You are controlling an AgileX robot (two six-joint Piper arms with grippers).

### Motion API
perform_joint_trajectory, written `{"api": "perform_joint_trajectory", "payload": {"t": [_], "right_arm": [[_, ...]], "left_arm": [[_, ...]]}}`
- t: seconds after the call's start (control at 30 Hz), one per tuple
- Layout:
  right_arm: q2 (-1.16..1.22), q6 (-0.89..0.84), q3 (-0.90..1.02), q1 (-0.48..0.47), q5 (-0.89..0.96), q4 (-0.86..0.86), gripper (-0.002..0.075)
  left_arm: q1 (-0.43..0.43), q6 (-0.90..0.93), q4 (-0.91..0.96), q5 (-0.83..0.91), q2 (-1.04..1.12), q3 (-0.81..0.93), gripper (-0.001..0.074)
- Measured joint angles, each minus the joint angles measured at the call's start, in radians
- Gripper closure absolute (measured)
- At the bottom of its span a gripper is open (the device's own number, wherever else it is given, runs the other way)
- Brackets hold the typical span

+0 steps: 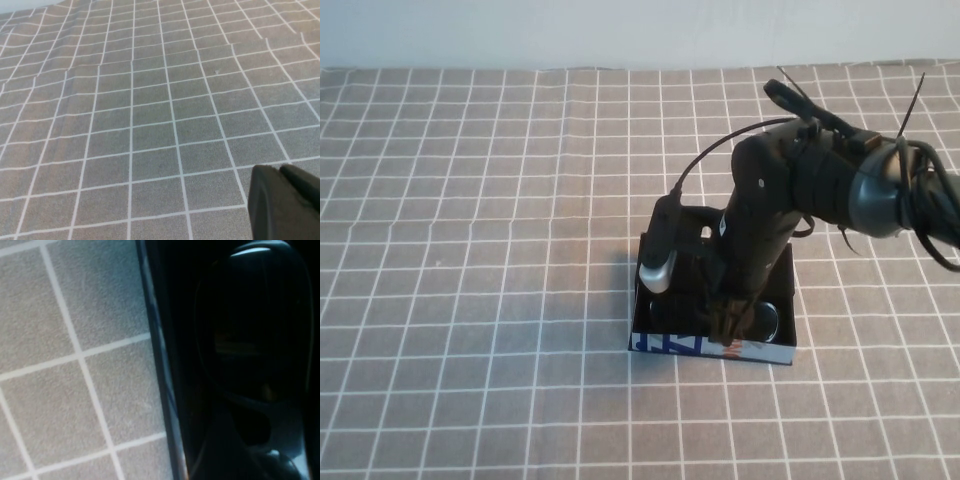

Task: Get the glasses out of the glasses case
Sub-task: Pick up the glasses from the glasses case

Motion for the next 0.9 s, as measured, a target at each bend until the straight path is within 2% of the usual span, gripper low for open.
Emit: {"api": "perform_joint_trajectory", "payload": {"t": [0.1,0.2,0.47,0.9], "right_arm": [[0.010,0.000,0.000,0.000,-0.009,0.000,0.0397],[0.020,0.000,0.000,0.000,-0.011,0.009,0.0443],[0.021,0.004,-0.009,0.000,-0.005,0.033,0.0655],[-0.057,0.285,-0.219,0.002,0.254,0.000,0.0662]], "left_arm": [[0.000,0.000,0.000,0.000,0.000,0.000,0.0739],[0.000,0.000,0.000,0.000,0.000,0.000,0.0739],[0.000,0.000,0.000,0.000,0.000,0.000,0.0739],[0.000,0.000,0.000,0.000,0.000,0.000,0.0739]]}}
